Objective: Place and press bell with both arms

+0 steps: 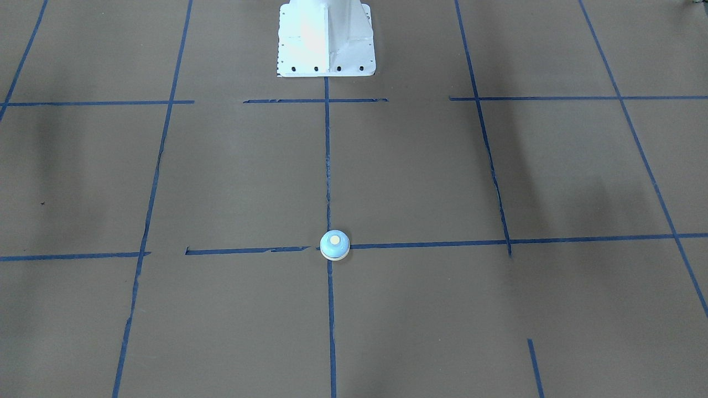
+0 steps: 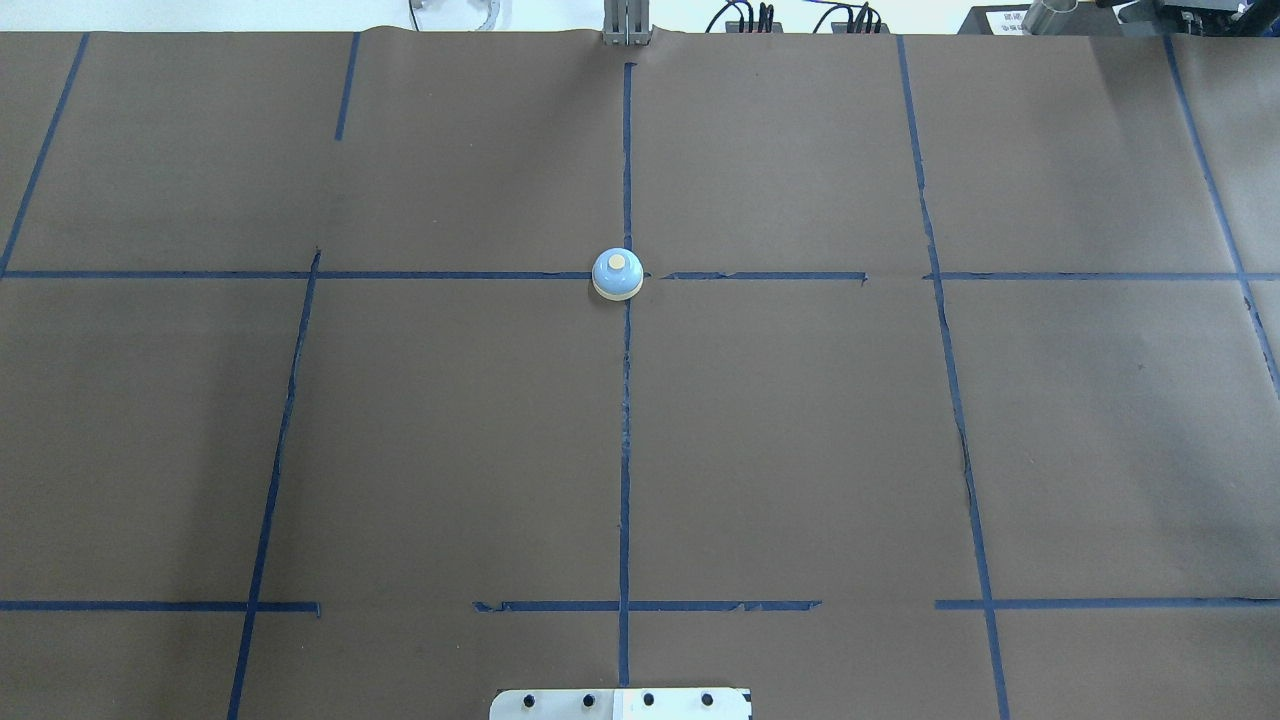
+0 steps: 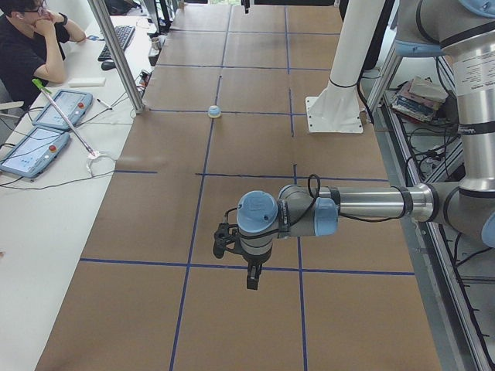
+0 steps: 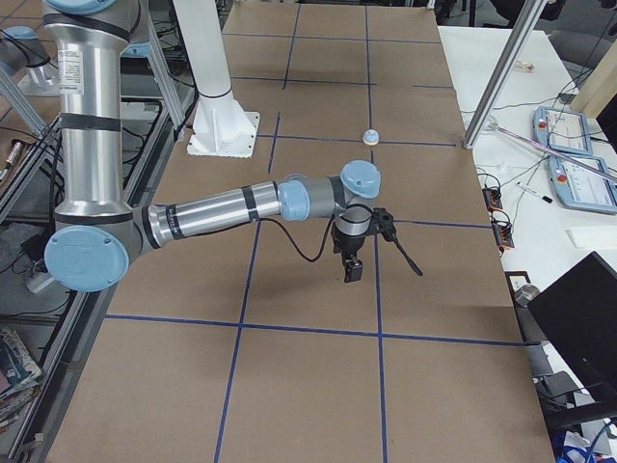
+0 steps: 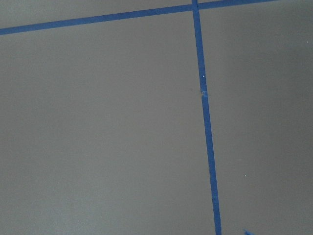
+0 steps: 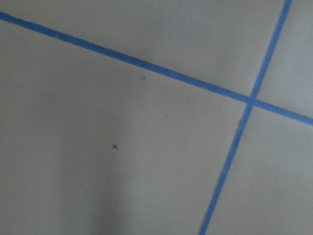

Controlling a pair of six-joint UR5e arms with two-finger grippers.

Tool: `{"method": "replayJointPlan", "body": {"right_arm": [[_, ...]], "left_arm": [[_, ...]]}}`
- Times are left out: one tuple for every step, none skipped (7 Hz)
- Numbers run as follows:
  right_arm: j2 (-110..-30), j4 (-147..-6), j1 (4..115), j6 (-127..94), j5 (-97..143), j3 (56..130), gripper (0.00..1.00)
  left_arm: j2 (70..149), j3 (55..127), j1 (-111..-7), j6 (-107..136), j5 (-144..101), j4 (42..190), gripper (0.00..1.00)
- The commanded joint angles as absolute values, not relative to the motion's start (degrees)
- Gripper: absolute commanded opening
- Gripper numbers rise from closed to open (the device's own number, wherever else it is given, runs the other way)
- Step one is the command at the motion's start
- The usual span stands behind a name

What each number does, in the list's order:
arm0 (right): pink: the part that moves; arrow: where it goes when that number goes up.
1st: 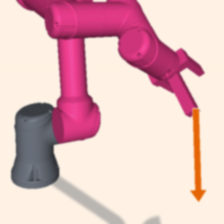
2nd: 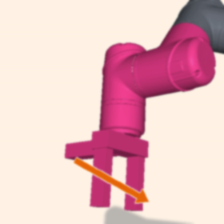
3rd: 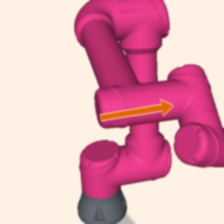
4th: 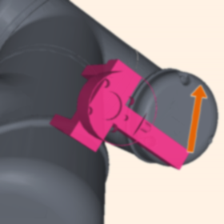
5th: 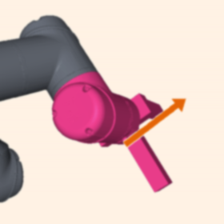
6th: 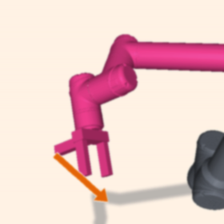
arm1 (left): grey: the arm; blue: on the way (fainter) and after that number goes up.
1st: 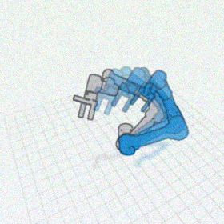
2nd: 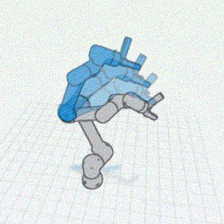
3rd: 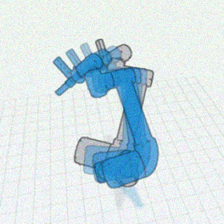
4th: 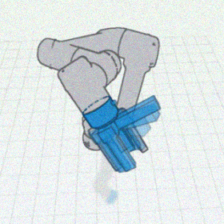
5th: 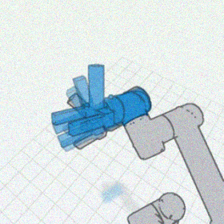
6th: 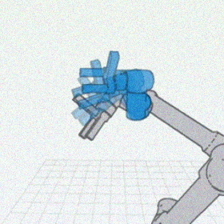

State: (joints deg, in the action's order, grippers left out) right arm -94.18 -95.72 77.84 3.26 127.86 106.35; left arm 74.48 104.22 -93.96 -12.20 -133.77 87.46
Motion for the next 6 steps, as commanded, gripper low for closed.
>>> {"method": "replayJointPlan", "body": {"right_arm": [[-100.36, -95.54, 82.42, 3.87, 127.71, 106.00, 1.00], [-101.76, -95.54, 83.40, 3.61, 127.71, 106.17, 1.00], [-101.86, -95.54, 83.41, 3.60, 127.71, 106.08, 1.00], [-101.87, -95.54, 83.41, 3.43, 127.79, 106.00, 1.00], [-101.87, -95.54, 83.41, 3.43, 127.97, 106.00, 1.00], [-101.87, -95.54, 83.41, 3.43, 128.06, 106.00, 1.00]], "left_arm": [[74.36, 104.24, -93.96, -12.39, -133.77, 87.63, 1.00], [74.36, 104.24, -93.96, -12.39, -133.77, 87.63, 1.00], [74.36, 104.24, -93.96, -12.39, -133.77, 87.63, 1.00], [74.36, 104.24, -93.96, -12.39, -133.77, 87.63, 1.00], [74.36, 104.24, -93.96, -12.39, -133.77, 87.63, 1.00], [74.36, 104.24, -93.96, -12.39, -133.77, 87.63, 1.00]]}}
